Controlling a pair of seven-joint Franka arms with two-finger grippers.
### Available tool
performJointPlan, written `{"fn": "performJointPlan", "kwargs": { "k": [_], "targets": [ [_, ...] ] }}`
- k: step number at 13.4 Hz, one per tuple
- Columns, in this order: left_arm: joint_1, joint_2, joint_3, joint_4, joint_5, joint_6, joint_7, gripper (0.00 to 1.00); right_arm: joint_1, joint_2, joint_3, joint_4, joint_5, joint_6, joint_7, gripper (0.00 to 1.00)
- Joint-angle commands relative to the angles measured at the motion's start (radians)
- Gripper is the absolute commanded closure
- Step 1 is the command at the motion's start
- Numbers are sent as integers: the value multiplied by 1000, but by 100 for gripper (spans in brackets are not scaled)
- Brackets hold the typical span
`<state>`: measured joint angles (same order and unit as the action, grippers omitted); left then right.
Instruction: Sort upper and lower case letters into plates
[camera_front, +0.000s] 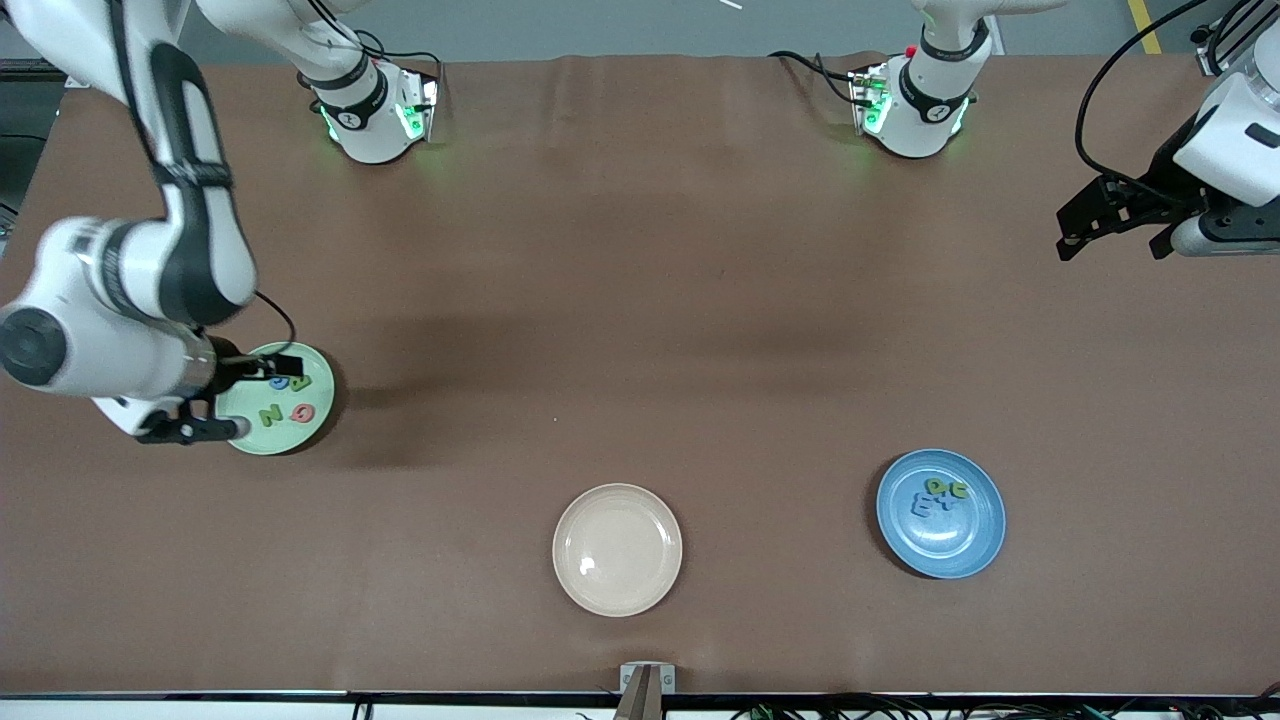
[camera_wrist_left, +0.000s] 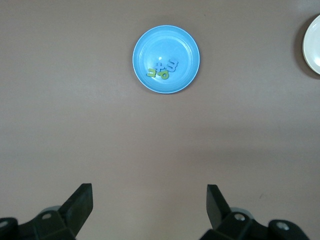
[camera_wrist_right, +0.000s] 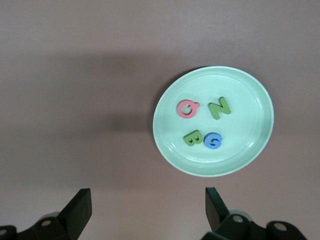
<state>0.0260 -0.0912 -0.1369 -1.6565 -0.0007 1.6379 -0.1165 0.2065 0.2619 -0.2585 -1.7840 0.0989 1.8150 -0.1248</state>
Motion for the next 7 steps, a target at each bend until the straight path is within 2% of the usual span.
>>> {"fn": "performJointPlan", "kwargs": {
  "k": [1, 2, 4, 7],
  "targets": [
    [2, -5, -6, 7, 18, -10, -2, 0, -139, -146, 152, -43, -30, -48, 27, 1],
    [2, -5, -6, 7, 18, -10, -2, 0, -165, -191, 182, -43, -31, -74, 27, 1],
    [2, -5, -6, 7, 18, -10, 0, 0, -168, -272, 190, -26, -41, -120, 25, 1],
    [3, -7, -4, 9, 18, -10, 15, 0, -170, -299, 183, 96, -50, -176, 27, 1]
  ]
}}
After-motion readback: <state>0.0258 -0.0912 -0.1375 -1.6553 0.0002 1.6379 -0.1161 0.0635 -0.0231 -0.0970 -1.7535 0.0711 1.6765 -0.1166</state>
